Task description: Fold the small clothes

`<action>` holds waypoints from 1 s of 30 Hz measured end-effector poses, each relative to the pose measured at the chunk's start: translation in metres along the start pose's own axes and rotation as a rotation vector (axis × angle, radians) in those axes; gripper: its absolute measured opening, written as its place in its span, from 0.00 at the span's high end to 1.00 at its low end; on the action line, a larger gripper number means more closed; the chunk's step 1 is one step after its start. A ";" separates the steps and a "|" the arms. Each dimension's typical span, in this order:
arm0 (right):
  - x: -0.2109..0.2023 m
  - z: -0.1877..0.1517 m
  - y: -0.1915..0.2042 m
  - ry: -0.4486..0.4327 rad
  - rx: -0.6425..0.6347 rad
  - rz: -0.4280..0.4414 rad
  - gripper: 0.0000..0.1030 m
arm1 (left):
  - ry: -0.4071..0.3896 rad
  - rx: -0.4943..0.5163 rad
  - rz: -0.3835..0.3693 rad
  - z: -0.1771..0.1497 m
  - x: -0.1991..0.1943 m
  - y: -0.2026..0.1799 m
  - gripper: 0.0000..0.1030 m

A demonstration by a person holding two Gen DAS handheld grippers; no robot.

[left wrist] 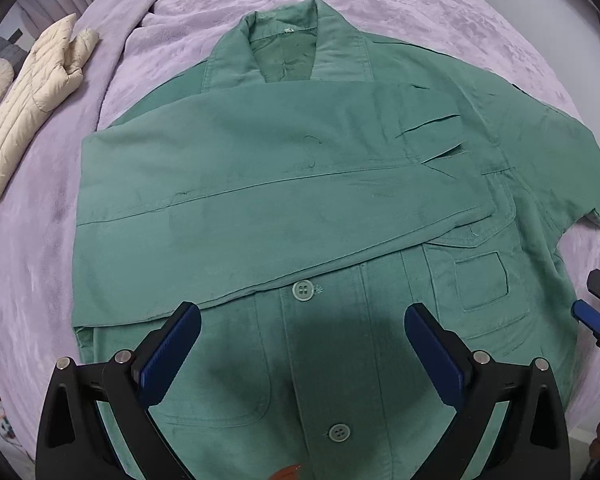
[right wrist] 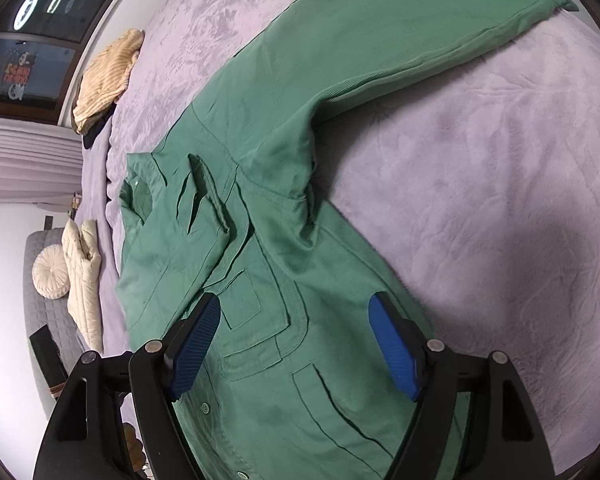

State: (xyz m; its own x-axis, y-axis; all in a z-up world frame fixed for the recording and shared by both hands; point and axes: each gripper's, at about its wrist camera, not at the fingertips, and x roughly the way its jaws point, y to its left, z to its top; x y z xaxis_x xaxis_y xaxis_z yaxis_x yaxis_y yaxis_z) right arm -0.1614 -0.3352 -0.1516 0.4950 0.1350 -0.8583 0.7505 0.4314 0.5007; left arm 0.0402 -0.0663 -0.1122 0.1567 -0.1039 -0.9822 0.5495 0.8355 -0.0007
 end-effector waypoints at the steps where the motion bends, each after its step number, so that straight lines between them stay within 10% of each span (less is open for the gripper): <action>1: -0.003 0.003 -0.004 -0.010 0.010 0.013 0.23 | 0.006 0.001 -0.003 0.003 0.004 -0.004 0.01; 21: -0.075 0.164 -0.174 -0.391 0.496 0.256 0.23 | -0.040 0.061 -0.097 0.061 0.060 -0.139 0.01; 22: -0.073 0.169 -0.177 -0.382 0.510 0.274 0.26 | -0.043 0.057 -0.096 0.062 0.060 -0.141 0.01; 24: -0.069 0.181 -0.180 -0.350 0.525 0.286 0.95 | -0.054 0.053 -0.089 0.065 0.060 -0.145 0.01; 30: -0.096 0.212 -0.166 -0.402 0.414 0.421 0.96 | -0.090 0.067 -0.059 0.070 0.052 -0.149 0.01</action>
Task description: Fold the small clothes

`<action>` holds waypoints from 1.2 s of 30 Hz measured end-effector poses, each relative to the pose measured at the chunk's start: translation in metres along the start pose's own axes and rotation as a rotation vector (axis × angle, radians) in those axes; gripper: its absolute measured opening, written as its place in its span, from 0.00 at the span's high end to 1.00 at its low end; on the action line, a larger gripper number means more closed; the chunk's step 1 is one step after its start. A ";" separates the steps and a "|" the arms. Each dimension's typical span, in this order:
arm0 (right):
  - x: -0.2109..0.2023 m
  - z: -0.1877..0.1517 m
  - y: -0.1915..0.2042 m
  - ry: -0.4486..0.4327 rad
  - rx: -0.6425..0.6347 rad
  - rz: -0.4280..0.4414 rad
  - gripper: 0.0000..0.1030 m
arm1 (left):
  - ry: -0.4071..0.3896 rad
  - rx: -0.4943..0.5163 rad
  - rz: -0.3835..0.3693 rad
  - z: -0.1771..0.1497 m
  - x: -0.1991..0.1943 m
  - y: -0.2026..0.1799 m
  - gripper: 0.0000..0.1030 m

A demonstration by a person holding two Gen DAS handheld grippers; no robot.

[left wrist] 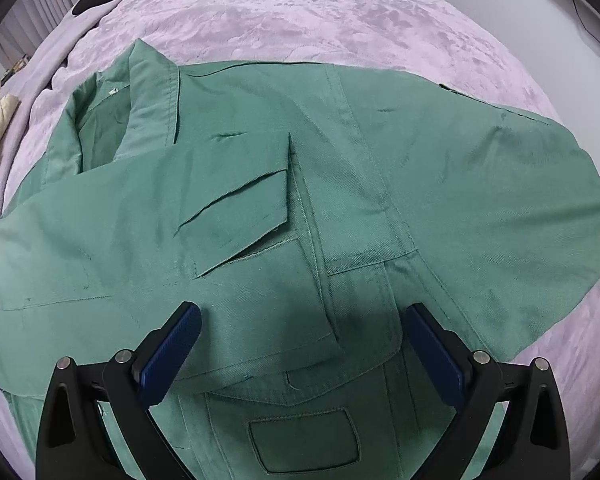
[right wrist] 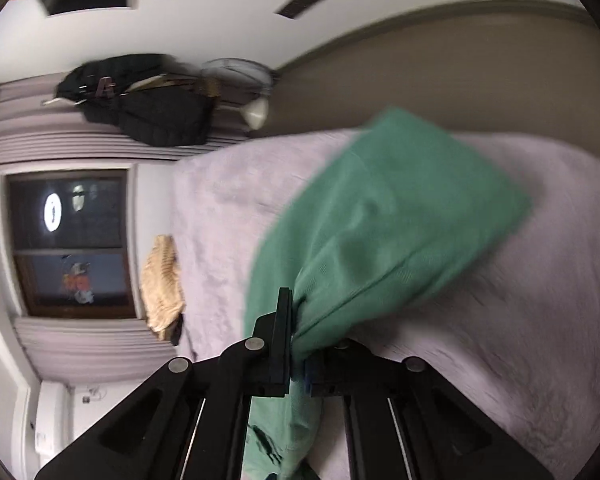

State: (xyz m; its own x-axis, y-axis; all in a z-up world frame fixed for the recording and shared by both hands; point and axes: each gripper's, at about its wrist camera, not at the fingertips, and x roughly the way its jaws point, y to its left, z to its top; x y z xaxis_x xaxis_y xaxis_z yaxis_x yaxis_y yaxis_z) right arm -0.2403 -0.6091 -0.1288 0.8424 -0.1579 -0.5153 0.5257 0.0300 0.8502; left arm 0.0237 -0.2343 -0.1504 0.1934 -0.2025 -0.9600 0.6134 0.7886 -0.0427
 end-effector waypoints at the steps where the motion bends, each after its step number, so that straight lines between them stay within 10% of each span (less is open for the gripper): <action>1: -0.001 0.003 0.004 0.000 -0.009 0.011 0.96 | 0.002 0.009 0.000 0.000 0.002 -0.004 0.01; 9: 0.022 0.015 0.013 0.034 -0.031 0.026 0.96 | -0.054 0.152 0.119 -0.004 0.030 -0.069 0.01; 22: 0.015 -0.002 0.049 0.069 -0.100 0.126 0.96 | -0.102 0.028 0.068 0.032 0.013 -0.045 0.01; 27: 0.028 -0.029 0.091 0.125 -0.199 0.160 0.96 | -0.066 0.165 0.126 0.025 0.030 -0.062 0.00; 36: 0.073 -0.133 0.181 0.329 -0.476 0.236 0.96 | -0.142 -0.063 -0.004 0.015 -0.029 0.051 0.00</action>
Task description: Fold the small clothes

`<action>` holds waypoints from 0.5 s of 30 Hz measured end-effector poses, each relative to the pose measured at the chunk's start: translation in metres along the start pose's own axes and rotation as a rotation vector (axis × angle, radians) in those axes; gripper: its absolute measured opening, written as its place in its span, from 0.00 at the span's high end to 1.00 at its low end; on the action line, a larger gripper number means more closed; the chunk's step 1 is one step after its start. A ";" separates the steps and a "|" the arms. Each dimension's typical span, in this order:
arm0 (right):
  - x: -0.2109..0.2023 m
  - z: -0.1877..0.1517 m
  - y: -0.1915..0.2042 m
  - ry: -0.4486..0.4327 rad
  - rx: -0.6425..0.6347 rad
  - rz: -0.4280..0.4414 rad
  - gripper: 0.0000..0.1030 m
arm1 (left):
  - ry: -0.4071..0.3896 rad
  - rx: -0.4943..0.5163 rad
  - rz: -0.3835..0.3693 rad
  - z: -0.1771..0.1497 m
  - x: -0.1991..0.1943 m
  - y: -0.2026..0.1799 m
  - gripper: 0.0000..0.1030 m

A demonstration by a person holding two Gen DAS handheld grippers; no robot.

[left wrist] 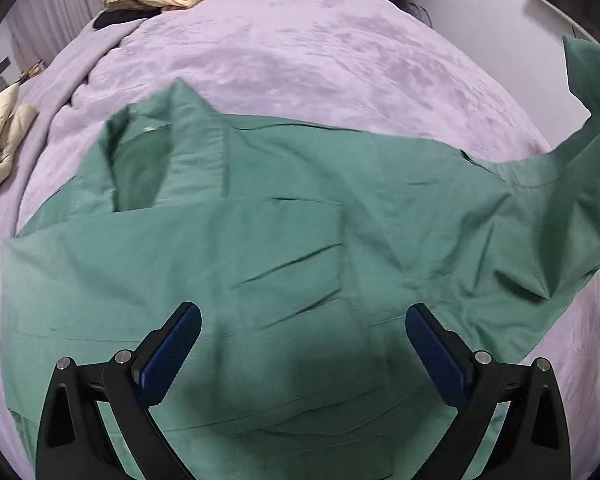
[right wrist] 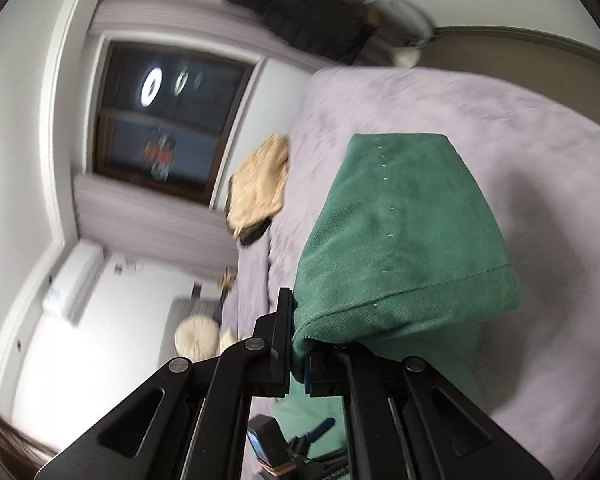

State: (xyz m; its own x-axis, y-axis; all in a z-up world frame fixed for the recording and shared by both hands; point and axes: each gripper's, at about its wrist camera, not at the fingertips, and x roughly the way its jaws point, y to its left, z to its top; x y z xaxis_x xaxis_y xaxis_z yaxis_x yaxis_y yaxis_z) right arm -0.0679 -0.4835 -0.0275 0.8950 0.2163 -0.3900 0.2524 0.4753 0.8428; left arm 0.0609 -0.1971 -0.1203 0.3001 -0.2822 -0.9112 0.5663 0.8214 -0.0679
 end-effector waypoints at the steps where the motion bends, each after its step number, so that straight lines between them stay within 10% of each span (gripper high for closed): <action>1: 0.016 -0.010 0.013 0.036 -0.039 0.000 0.96 | -0.007 -0.016 0.009 0.000 -0.004 0.016 0.00; 8: 0.153 -0.115 0.072 0.319 -0.270 -0.044 0.96 | -0.018 -0.111 0.128 -0.018 -0.019 0.104 0.00; 15: 0.259 -0.240 0.046 0.569 -0.377 -0.223 0.96 | 0.036 -0.257 0.207 -0.036 -0.010 0.187 0.00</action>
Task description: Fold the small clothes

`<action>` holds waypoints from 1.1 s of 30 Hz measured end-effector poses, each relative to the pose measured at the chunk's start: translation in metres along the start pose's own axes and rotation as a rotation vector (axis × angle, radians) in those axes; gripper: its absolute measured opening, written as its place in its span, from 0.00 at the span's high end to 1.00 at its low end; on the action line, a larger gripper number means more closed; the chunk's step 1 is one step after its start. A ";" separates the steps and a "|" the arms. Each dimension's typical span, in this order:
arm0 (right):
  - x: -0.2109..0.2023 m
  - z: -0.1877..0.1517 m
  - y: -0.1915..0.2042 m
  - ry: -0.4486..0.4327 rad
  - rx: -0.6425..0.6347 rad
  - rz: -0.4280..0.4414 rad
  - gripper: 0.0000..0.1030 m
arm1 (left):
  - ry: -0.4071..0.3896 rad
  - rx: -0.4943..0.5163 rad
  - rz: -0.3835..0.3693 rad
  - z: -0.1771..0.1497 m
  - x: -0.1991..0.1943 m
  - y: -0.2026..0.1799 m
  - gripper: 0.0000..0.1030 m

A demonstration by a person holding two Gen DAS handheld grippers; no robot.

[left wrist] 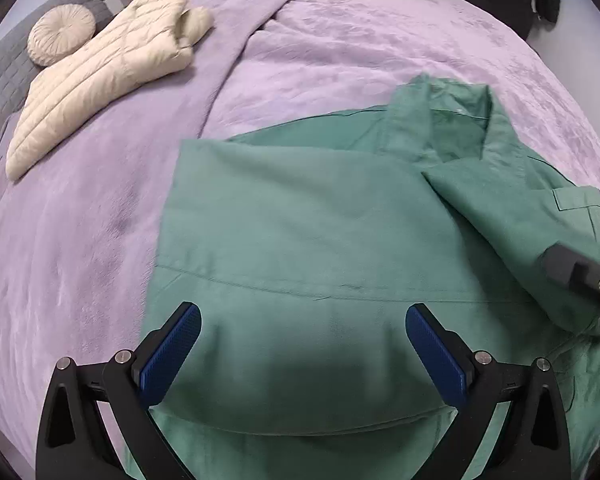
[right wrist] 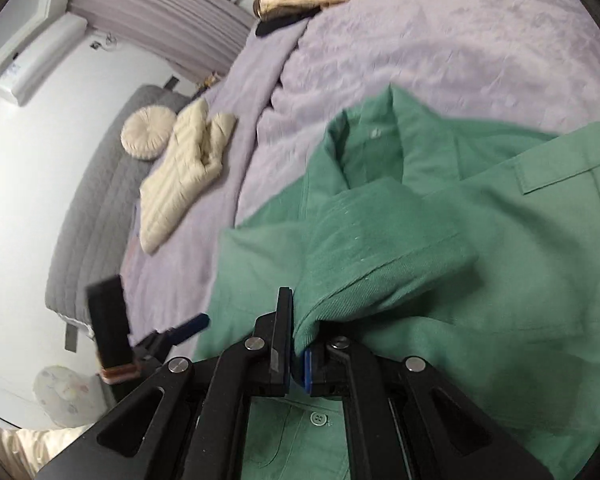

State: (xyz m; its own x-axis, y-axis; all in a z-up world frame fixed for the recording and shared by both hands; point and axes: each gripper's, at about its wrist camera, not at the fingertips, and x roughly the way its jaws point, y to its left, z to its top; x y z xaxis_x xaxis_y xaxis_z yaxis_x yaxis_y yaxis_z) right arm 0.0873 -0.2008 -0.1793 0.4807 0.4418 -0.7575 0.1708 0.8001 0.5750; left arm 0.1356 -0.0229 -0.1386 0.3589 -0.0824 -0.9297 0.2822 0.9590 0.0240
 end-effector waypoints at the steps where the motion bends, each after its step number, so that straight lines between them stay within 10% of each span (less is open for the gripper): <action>1: 0.012 -0.005 -0.001 0.021 0.000 -0.029 0.96 | 0.011 -0.009 -0.001 -0.002 0.003 0.007 0.00; 7: 0.016 -0.007 -0.009 0.012 0.039 -0.048 0.94 | 0.066 -0.084 -0.180 -0.006 0.007 0.039 0.00; 11: 0.018 -0.009 0.031 0.052 -0.151 -0.144 0.87 | 0.099 -0.127 -0.352 0.003 0.009 0.046 0.00; 15: 0.021 -0.037 0.054 0.128 -0.283 -0.200 0.34 | 0.140 -0.139 -0.425 0.009 0.013 0.043 0.00; 18: 0.003 -0.050 0.051 0.092 -0.241 -0.199 0.34 | 0.143 -0.122 -0.444 0.012 0.012 0.035 0.00; 23: -0.023 -0.026 -0.022 -0.057 0.244 -0.067 0.36 | 0.143 -0.106 -0.471 0.015 0.012 0.020 0.00; 25: -0.018 -0.015 -0.038 -0.074 0.319 -0.049 0.79 | 0.147 -0.130 -0.506 0.015 0.012 0.021 0.00; 30: 0.003 -0.001 0.026 -0.045 -0.015 -0.037 0.90 | 0.173 -0.233 -0.632 0.019 0.015 0.047 0.00; 33: 0.036 -0.017 0.072 0.088 -0.236 -0.101 0.78 | 0.227 -0.293 -0.701 0.019 0.028 0.059 0.00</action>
State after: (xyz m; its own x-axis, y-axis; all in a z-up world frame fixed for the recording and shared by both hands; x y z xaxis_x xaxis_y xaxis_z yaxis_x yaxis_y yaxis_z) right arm 0.1023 -0.1206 -0.1709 0.3933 0.3805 -0.8370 0.0038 0.9097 0.4154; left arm 0.1792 0.0265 -0.1565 -0.0147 -0.6665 -0.7453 0.1186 0.7390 -0.6632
